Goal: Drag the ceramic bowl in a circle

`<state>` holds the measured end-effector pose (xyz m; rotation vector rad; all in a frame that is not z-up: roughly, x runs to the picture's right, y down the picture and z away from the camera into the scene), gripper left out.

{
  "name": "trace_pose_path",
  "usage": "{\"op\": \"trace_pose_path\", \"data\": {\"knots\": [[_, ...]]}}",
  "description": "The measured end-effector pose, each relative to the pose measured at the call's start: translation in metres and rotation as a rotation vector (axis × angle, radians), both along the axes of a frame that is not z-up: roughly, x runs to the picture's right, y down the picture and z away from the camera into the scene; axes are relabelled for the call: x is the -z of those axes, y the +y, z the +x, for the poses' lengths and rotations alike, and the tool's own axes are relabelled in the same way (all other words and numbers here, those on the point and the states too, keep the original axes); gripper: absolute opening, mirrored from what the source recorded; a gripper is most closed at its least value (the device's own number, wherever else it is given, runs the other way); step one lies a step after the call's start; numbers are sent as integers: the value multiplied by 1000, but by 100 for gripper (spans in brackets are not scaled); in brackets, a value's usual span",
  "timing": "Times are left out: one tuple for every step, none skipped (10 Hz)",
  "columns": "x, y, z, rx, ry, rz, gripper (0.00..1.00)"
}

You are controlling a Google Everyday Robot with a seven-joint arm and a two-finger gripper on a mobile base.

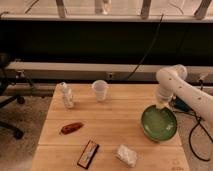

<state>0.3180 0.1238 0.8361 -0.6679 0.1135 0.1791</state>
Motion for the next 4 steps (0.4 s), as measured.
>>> {"op": "trace_pose_path", "data": {"knots": [[1,10,-19,2,-24,-10,3],[0,14,-35,9,-42,-15,6],[0,14,-49,27,-46,-15,4],[-1,7,-60,54,-41,-6,1]]}}
